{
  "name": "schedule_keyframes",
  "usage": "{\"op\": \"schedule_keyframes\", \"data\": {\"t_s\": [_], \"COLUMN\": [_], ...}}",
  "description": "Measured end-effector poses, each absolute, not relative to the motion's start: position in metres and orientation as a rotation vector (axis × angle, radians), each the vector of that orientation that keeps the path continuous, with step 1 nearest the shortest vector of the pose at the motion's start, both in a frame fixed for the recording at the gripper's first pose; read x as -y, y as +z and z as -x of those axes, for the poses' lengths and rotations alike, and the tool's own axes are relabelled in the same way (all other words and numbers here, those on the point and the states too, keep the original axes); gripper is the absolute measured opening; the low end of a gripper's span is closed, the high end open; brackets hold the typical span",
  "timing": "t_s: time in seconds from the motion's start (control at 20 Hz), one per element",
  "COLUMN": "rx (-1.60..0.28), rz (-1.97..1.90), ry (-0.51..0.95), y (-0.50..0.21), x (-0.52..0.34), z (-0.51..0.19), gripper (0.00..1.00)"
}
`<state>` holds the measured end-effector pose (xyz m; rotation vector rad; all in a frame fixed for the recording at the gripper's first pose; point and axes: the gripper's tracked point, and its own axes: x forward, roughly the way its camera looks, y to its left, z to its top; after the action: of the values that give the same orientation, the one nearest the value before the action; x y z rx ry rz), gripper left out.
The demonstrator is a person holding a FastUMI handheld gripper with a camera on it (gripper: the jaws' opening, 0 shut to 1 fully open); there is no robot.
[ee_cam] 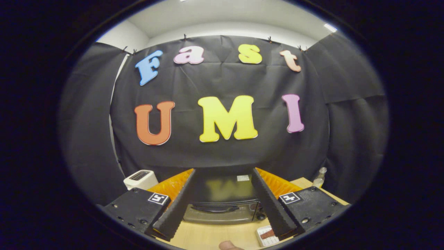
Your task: Open the toaster oven, put the food inside, and close the toaster oven door.
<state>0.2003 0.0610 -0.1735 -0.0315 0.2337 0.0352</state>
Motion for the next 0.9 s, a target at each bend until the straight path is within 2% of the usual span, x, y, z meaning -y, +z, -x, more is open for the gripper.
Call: {"op": "schedule_keyframes", "data": {"t_s": [0.2,0.4,0.9], "rx": [-0.397,-0.494,-0.539], "rz": [0.057,0.108,0.096], "ry": [-0.006,-0.023,-0.023], "y": [-0.256,-0.304,-0.335], "x": [-0.061,-0.069,-0.073], "z": [-0.234,-0.257,-0.268], "gripper": [1.00,1.00,1.00]}}
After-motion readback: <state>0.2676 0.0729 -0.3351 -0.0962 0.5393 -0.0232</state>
